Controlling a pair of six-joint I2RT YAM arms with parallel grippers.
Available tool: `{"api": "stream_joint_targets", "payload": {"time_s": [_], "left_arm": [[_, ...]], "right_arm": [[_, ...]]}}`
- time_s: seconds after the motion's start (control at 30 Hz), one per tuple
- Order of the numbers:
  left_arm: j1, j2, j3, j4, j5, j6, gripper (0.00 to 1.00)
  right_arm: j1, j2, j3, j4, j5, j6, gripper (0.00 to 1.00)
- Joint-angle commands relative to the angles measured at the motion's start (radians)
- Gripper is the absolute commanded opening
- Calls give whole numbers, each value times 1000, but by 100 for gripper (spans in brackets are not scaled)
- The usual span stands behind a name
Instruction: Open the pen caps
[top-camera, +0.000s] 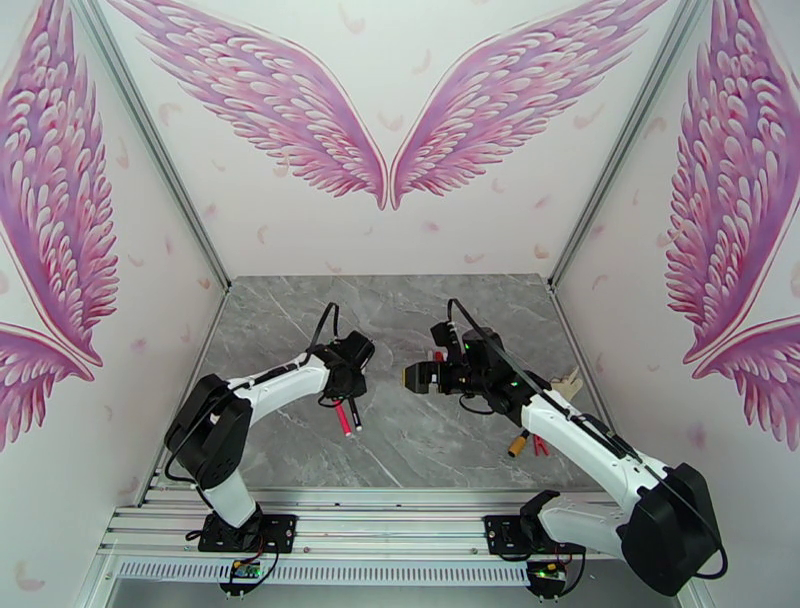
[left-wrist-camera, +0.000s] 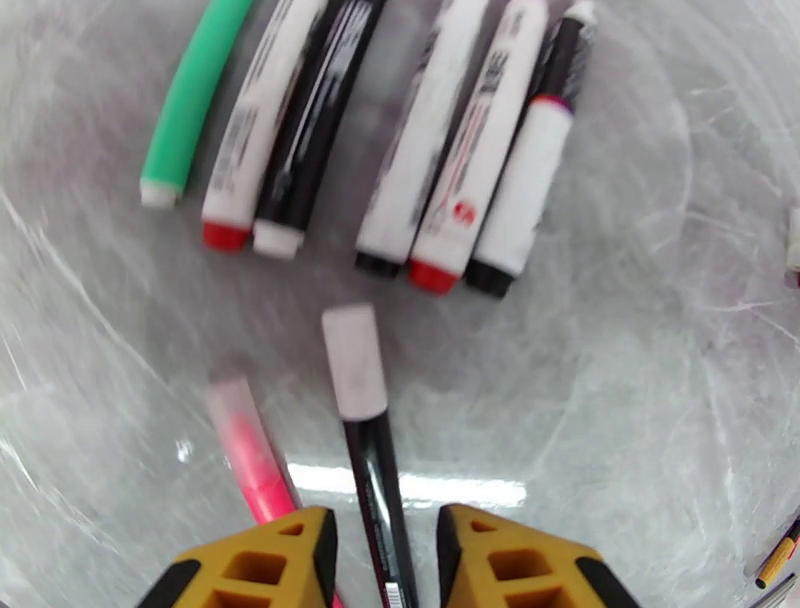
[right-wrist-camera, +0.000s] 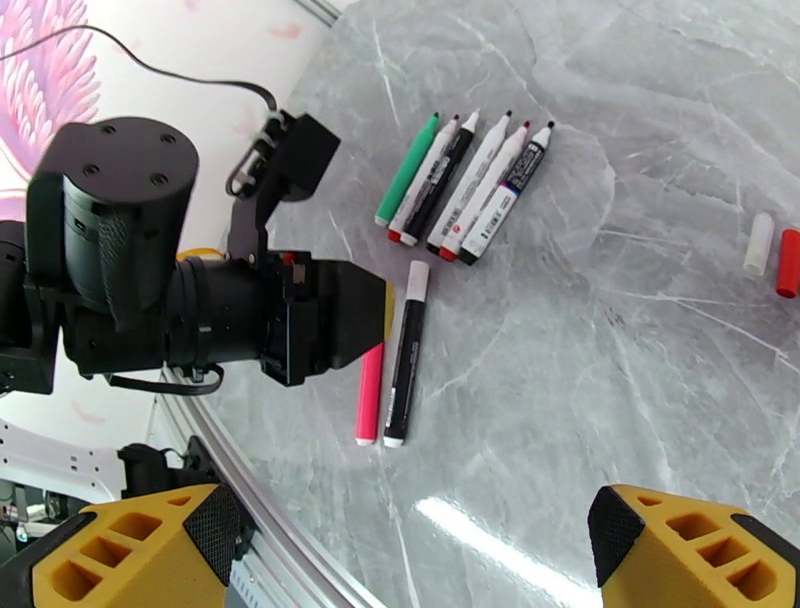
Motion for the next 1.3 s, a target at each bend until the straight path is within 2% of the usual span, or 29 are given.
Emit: {"api": "stream_joint_targets", "payload": {"time_s": [0.0,0.13,0.6,0.83,1.27], "left_arm": [[-25,-5,-7,11,20,-105,34],[-27,21,-13,21,36,-122,34],[-33,96,35,-66,-52,-114,34],[-31,131,36,-21,-17,-101,33],[-24,114,-13,25,3,-123,23]], "right_arm": [[12,-35,-2,-29,-18,-28,99],[12,-54,-26,-23,-21,-28,99],[12,-59,-32,-49,-16,-57,99],[11,-45,-16,-68,-6,-63,99],[11,-30,-7,-68,-7,-51,99]]}}
